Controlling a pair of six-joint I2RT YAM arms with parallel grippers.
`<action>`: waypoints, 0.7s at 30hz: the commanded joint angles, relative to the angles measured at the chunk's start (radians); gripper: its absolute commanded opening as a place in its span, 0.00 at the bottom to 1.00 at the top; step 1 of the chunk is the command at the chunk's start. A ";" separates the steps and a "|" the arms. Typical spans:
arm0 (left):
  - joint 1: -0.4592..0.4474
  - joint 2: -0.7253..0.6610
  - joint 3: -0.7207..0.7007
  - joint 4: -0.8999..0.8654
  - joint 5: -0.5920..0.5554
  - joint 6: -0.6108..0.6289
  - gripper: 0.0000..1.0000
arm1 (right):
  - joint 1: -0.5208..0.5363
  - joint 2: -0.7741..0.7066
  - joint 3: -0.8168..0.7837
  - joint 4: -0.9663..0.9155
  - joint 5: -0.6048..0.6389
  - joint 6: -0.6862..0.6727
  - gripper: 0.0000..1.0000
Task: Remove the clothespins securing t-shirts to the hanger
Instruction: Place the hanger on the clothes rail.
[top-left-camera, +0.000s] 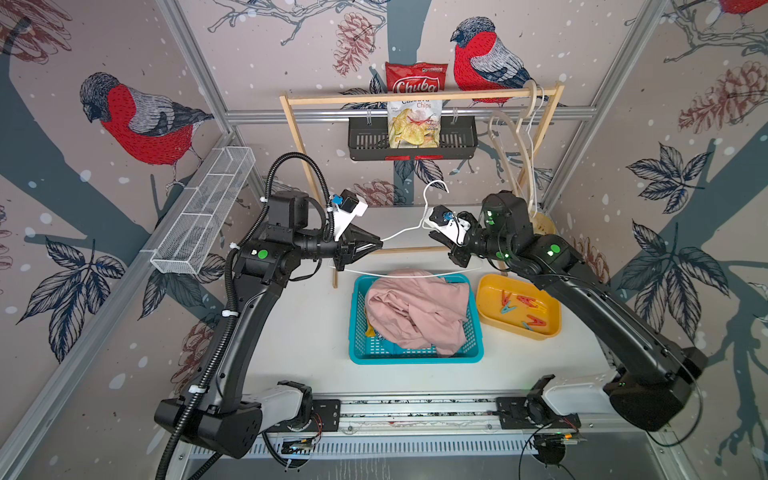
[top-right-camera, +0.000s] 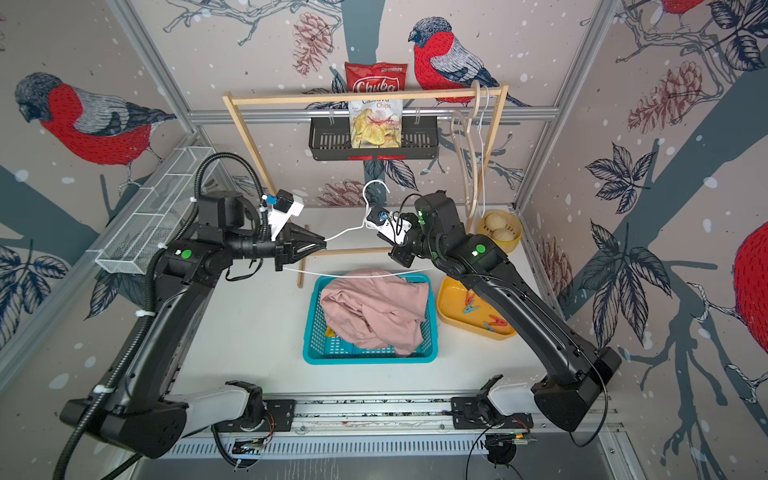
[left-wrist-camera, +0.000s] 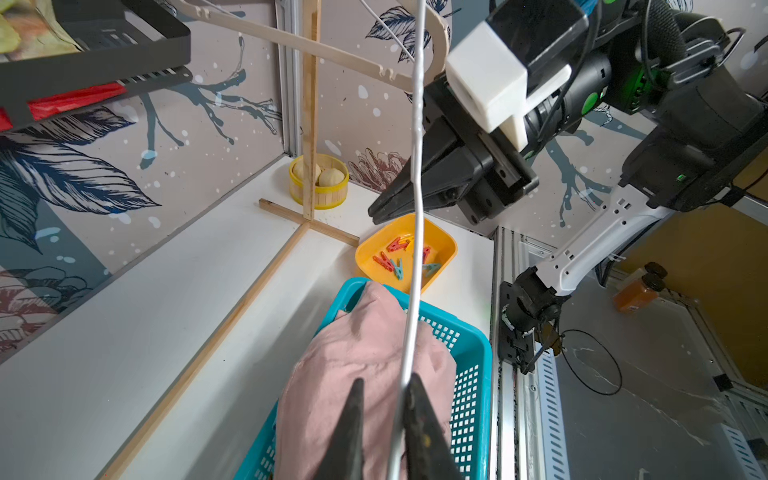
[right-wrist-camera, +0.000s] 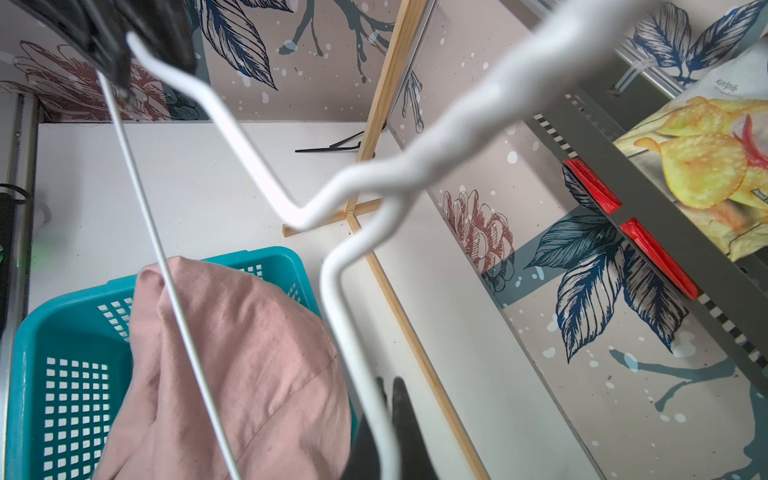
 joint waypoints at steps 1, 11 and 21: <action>0.001 0.008 0.000 -0.030 0.000 0.009 0.10 | -0.007 0.005 0.014 0.026 -0.062 0.030 0.00; 0.004 0.020 0.030 0.010 -0.017 -0.036 0.00 | -0.019 -0.007 -0.060 0.160 0.121 0.082 0.39; 0.012 0.019 -0.014 0.181 -0.111 -0.190 0.00 | -0.016 -0.006 -0.095 0.265 0.250 0.103 0.79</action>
